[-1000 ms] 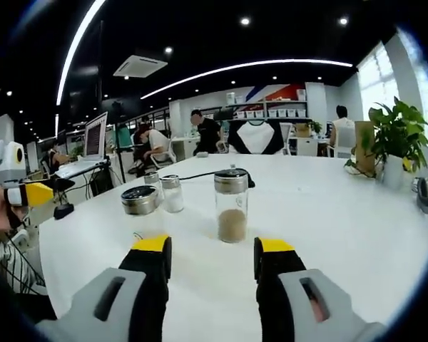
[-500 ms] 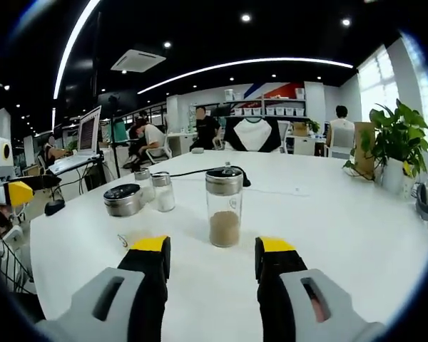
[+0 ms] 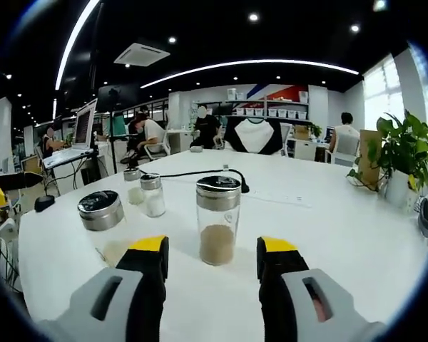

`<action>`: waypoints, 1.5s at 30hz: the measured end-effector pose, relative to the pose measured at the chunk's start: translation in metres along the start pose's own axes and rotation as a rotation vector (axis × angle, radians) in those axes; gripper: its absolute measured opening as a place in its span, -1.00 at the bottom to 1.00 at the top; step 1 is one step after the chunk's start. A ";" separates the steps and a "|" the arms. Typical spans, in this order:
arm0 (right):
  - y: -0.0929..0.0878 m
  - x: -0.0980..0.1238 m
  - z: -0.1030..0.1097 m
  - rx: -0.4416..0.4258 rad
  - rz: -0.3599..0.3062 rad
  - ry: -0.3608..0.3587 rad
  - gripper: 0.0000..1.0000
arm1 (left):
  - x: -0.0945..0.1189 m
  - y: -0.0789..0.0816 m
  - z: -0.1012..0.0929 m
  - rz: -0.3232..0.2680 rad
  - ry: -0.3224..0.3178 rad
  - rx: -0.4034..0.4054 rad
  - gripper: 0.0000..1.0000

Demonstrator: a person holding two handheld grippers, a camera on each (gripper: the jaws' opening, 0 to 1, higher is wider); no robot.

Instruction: Rotate the seasoning bottle until the label or dispensing opening points toward the visible target arrow and the bottle remains upright within the marked orientation range

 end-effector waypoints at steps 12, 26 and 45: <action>0.002 -0.038 -0.001 0.021 0.036 0.014 0.01 | 0.000 0.000 -0.002 0.003 -0.003 0.001 0.99; 0.002 -0.072 -0.001 0.037 0.060 -0.033 0.02 | -0.001 -0.004 -0.003 0.016 -0.007 0.005 0.99; 0.000 -0.092 0.004 0.068 0.034 0.001 -0.18 | -0.001 -0.004 0.000 0.014 -0.003 0.006 0.99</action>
Point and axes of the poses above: the point that each gripper's makers call its tool centre point, and the gripper's own axes: x roughly backward along the fingers, z roughly to its left, y roughly out of its top, the point moved 7 cm from there along x, roughly backward along the fingers, and after that the axes turned 10 degrees about -y, right-handed, at the moved point
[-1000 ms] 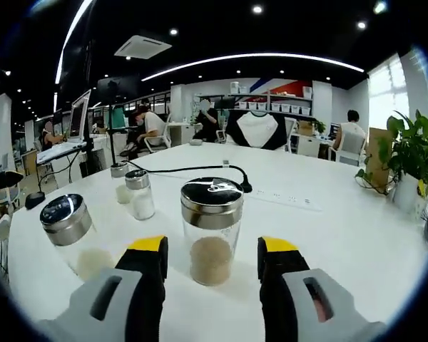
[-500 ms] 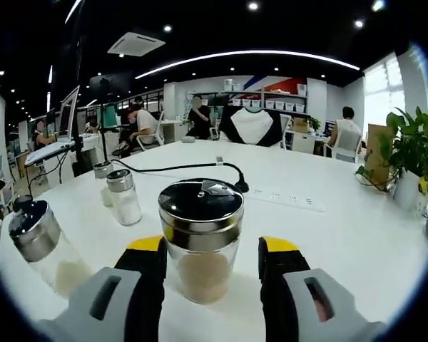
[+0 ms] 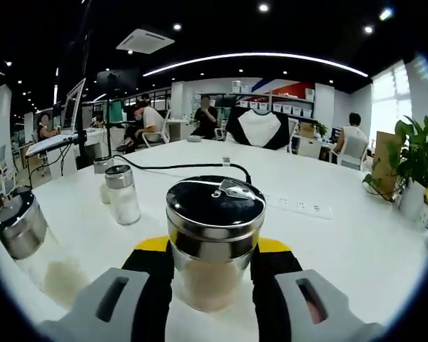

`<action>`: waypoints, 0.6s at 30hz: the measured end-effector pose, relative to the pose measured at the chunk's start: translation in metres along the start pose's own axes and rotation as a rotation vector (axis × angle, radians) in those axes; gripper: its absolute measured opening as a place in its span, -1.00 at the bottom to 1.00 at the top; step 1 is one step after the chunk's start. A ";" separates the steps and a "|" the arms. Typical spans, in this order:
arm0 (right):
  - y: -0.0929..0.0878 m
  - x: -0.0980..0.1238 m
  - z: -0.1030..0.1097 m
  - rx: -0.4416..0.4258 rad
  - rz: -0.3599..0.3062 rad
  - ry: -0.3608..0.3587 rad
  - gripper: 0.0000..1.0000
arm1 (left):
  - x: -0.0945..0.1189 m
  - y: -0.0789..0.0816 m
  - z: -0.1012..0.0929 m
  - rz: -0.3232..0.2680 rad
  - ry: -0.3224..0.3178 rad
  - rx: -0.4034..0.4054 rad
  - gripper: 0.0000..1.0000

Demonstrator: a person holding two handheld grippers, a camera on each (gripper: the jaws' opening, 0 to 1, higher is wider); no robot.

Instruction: Rotate the seasoning bottle until the label or dispensing opening points toward the visible target arrow and the bottle remains upright within the marked orientation range

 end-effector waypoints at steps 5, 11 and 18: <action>-0.001 -0.002 0.000 -0.006 -0.008 -0.001 -0.19 | 0.001 0.000 0.003 -0.003 0.009 0.004 0.99; -0.001 -0.002 0.000 -0.010 -0.004 -0.001 -0.19 | 0.000 -0.001 0.003 -0.001 0.007 0.006 0.99; -0.001 0.000 0.001 -0.011 0.009 -0.001 -0.20 | 0.000 -0.001 0.004 -0.003 0.010 0.008 0.99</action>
Point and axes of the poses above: the point that each gripper's makers call its tool centre point, and the gripper's own axes: x roughly backward along the fingers, z roughly to its left, y roughly out of its top, the point moved 7 cm from there along x, roughly backward along the fingers, and after that the axes turned 10 degrees about -y, right-handed, at the moved point
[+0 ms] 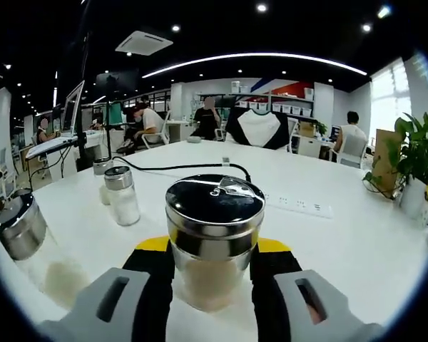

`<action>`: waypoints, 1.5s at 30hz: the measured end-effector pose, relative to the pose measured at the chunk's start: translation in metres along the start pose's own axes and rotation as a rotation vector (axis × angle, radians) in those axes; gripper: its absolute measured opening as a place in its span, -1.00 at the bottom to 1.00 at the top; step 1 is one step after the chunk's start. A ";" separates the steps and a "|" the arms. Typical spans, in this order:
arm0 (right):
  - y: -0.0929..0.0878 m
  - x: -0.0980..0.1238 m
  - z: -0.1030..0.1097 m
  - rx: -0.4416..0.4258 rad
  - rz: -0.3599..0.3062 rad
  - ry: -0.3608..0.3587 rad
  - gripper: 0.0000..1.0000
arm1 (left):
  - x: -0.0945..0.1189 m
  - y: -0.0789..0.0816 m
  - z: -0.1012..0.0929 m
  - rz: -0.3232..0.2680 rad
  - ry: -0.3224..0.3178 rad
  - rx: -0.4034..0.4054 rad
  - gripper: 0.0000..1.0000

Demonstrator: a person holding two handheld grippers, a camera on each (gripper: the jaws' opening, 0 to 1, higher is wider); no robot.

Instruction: Rotate the seasoning bottle until the label or dispensing opening points toward the visible target arrow and the bottle remains upright within the marked orientation range

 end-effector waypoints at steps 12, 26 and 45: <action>-0.003 0.012 0.000 -0.006 0.012 0.006 -0.20 | 0.001 0.000 -0.001 0.002 0.001 0.000 0.99; -0.012 0.033 0.006 -0.029 0.022 0.003 -0.20 | 0.000 -0.002 -0.002 0.007 -0.002 0.003 0.99; -0.023 0.063 0.017 -0.045 0.027 0.034 -0.20 | -0.001 -0.003 -0.002 0.011 -0.011 0.003 0.99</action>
Point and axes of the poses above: the point that each gripper's makers call its tool centre point, and the gripper's own axes: x roughly backward along the fingers, z roughly to its left, y roughly out of its top, the point moved 7 cm from there along x, roughly backward along the fingers, and after that the axes turned 10 degrees about -y, right-handed, at the moved point
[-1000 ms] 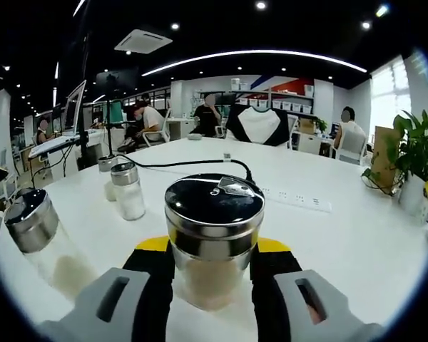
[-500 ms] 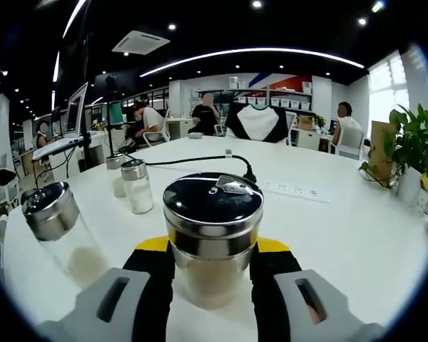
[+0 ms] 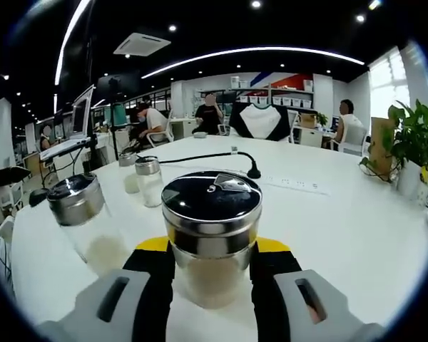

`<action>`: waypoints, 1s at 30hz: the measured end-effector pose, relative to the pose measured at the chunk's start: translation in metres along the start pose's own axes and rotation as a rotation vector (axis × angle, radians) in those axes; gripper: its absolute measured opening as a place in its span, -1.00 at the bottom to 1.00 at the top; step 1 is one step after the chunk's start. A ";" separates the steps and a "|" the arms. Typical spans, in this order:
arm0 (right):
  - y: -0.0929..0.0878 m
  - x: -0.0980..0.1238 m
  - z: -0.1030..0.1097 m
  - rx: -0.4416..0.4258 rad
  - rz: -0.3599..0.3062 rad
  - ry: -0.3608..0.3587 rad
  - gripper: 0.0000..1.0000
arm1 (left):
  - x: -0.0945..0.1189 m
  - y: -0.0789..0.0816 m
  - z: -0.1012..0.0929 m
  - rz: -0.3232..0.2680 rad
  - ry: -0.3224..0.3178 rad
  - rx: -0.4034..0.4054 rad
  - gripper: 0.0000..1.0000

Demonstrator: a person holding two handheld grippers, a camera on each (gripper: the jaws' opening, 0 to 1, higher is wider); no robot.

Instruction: Rotate the seasoning bottle until the label or dispensing opening points toward the visible target arrow and the bottle remains upright within the marked orientation range

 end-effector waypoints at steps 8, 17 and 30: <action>-0.005 0.010 0.001 -0.009 0.008 0.009 -0.20 | 0.000 0.000 0.000 0.003 -0.002 -0.001 0.99; -0.012 0.025 0.010 -0.026 0.000 0.016 -0.20 | 0.000 0.000 -0.001 0.001 -0.004 0.004 0.98; -0.017 0.034 0.014 -0.032 -0.009 0.000 -0.20 | -0.003 0.001 -0.002 -0.001 -0.014 0.006 0.99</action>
Point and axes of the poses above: the point that each gripper's makers call its tool centre point, and the gripper's own axes: x roughly backward along the fingers, z roughly to its left, y roughly out of its top, the point moved 7 cm from there along x, roughly backward along the fingers, and after that the axes turned 10 degrees about -y, right-handed, at the moved point
